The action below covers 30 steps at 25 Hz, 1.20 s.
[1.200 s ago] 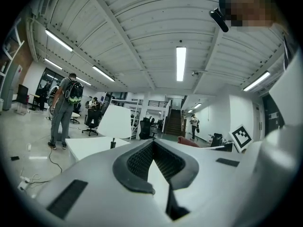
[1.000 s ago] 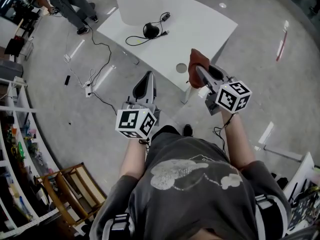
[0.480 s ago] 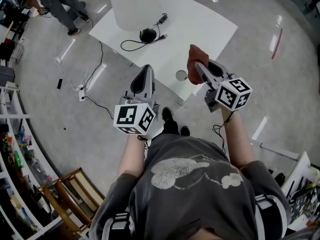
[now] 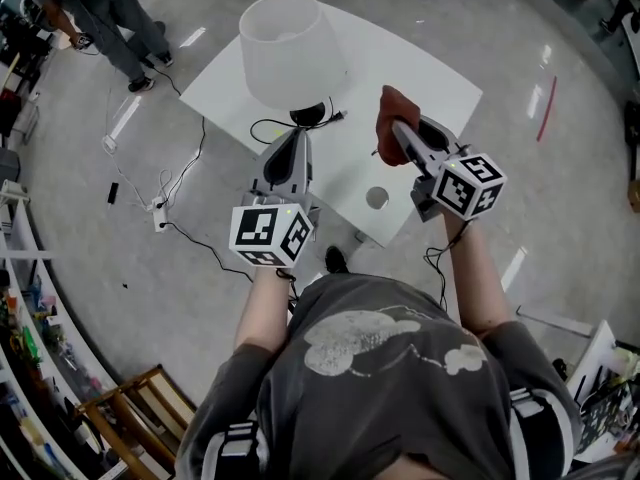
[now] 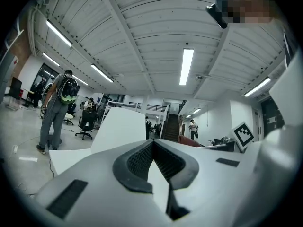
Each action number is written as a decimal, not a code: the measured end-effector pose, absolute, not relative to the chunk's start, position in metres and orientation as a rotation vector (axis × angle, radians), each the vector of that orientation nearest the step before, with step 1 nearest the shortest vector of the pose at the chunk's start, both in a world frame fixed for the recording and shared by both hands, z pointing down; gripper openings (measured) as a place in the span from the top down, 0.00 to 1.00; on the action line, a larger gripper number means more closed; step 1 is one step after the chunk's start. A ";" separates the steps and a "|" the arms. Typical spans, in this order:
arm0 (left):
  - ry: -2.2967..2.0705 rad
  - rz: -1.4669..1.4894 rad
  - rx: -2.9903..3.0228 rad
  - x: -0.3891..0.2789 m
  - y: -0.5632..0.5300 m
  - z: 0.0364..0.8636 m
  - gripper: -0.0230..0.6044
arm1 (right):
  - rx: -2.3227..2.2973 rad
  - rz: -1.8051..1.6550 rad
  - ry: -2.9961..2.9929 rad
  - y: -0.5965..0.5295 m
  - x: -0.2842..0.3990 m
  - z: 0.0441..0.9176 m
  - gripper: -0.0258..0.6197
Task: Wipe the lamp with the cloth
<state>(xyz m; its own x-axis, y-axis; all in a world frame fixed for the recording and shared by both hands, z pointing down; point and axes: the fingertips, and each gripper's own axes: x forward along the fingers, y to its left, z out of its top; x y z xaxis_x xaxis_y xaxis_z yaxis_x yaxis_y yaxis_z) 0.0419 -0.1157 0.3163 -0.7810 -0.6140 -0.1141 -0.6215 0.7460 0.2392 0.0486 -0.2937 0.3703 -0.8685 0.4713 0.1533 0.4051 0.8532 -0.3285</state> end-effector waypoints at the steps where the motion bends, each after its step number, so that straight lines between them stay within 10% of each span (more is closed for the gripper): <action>1: 2.903 0.411 -1.033 0.034 -0.115 0.314 0.95 | -0.671 0.415 -2.807 -0.293 0.040 0.366 0.82; 30: 2.939 0.370 -0.709 -0.047 -0.122 0.258 0.95 | -1.060 0.195 -2.818 -0.288 -0.151 0.270 0.82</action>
<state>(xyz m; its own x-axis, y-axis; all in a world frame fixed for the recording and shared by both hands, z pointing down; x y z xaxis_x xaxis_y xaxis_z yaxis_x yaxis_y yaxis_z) -0.0470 -0.1216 0.2578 -0.8873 -0.4365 -0.1489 -0.4598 0.8625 0.2116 -0.1511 -0.2885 0.2703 -0.7463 0.6618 0.0706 0.6458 0.7458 -0.1635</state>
